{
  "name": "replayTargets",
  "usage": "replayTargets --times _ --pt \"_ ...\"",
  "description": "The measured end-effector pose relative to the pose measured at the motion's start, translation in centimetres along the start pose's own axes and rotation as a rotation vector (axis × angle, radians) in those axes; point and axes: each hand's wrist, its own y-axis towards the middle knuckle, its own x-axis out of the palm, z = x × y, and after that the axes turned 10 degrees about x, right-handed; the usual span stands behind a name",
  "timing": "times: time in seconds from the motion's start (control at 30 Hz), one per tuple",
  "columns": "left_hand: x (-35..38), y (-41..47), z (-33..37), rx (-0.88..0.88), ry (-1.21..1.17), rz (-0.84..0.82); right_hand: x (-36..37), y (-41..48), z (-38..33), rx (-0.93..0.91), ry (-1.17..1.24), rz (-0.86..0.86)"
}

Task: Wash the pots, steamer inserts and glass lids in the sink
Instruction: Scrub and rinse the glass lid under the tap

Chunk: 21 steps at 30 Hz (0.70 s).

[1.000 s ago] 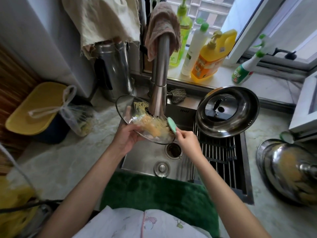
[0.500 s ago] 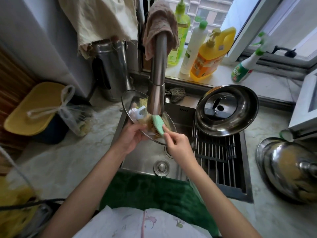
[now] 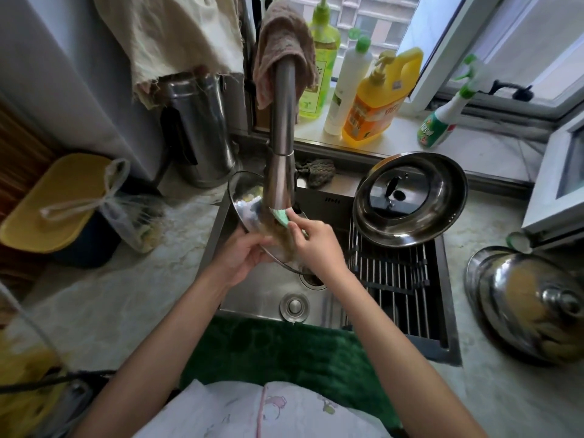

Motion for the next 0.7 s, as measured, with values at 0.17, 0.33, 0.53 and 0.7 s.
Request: replayTargets --times 0.17,0.33,0.53,0.7 --pt "-0.6 -0.3 0.6 0.000 -0.065 -0.020 -1.4 -1.5 1.6 -0.172 -0.119 -0.150" --pt "-0.8 -0.1 0.3 0.007 -0.105 0.011 -1.5 -0.1 2.3 -0.059 -0.141 -0.062" --pt "-2.0 -0.2 0.7 -0.002 -0.112 0.034 -2.3 -1.6 3.9 -0.115 -0.083 -0.187" --pt "-1.3 0.1 0.3 0.007 -0.121 0.067 0.3 -1.1 1.6 -0.111 -0.032 -0.082"
